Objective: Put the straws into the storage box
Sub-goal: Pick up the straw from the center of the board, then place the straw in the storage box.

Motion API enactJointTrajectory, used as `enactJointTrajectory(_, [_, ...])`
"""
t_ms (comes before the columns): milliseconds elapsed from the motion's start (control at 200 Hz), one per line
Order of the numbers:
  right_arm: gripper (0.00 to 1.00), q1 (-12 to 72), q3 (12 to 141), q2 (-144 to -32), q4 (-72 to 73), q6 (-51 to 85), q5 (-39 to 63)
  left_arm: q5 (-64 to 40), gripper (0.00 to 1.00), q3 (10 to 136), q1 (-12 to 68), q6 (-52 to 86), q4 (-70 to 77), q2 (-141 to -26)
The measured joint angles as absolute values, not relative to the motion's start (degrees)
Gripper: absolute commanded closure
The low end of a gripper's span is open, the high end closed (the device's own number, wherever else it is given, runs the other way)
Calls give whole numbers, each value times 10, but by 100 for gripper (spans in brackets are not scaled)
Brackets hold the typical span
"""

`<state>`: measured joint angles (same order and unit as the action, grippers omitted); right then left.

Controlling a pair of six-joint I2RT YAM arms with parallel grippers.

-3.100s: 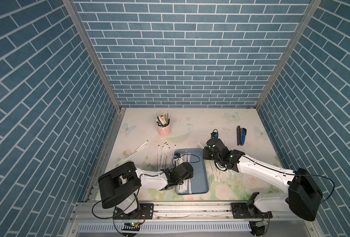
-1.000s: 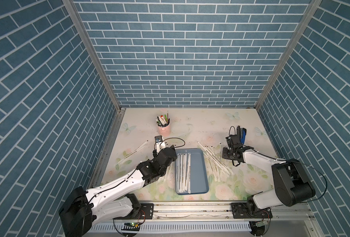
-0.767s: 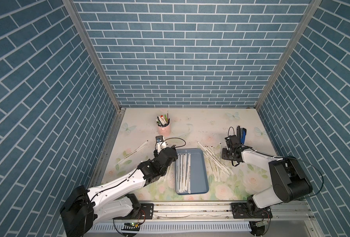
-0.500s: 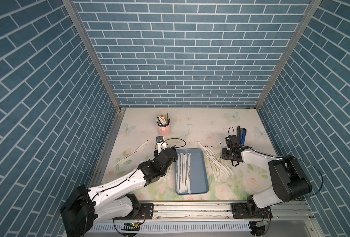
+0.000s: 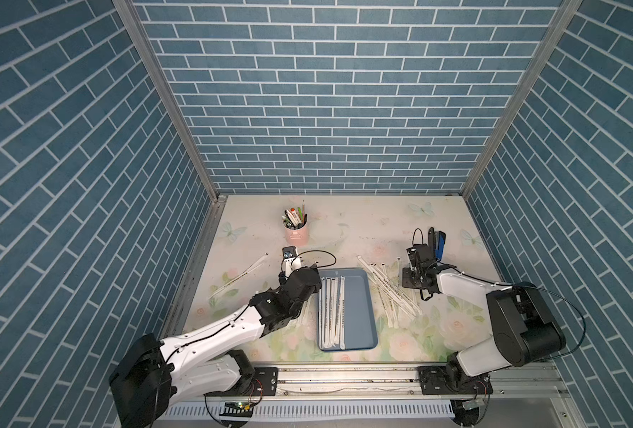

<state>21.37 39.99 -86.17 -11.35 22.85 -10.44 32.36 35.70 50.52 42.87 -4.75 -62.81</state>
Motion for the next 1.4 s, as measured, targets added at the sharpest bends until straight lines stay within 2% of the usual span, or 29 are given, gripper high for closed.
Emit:
enactJointTrajectory(570, [94, 233, 486, -835, -154, 206, -158, 319, 29, 357, 505, 429, -39, -642])
enactJointTrajectory(700, [95, 298, 497, -802, -167, 239, -164, 319, 29, 357, 505, 431, -39, -644])
enactJointTrajectory(935, [97, 507, 489, -756, -171, 413, -169, 322, 29, 357, 505, 437, -47, -639])
enactJointTrajectory(1090, [98, 615, 489, -771, -171, 516, -188, 323, 29, 357, 505, 437, -49, -621])
enactJointTrajectory(1225, [98, 666, 484, -822, -151, 575, -178, 323, 29, 352, 503, 437, -48, -614])
enactJointTrajectory(1400, [98, 674, 456, -859, -136, 621, -154, 321, 29, 338, 502, 437, -48, -608])
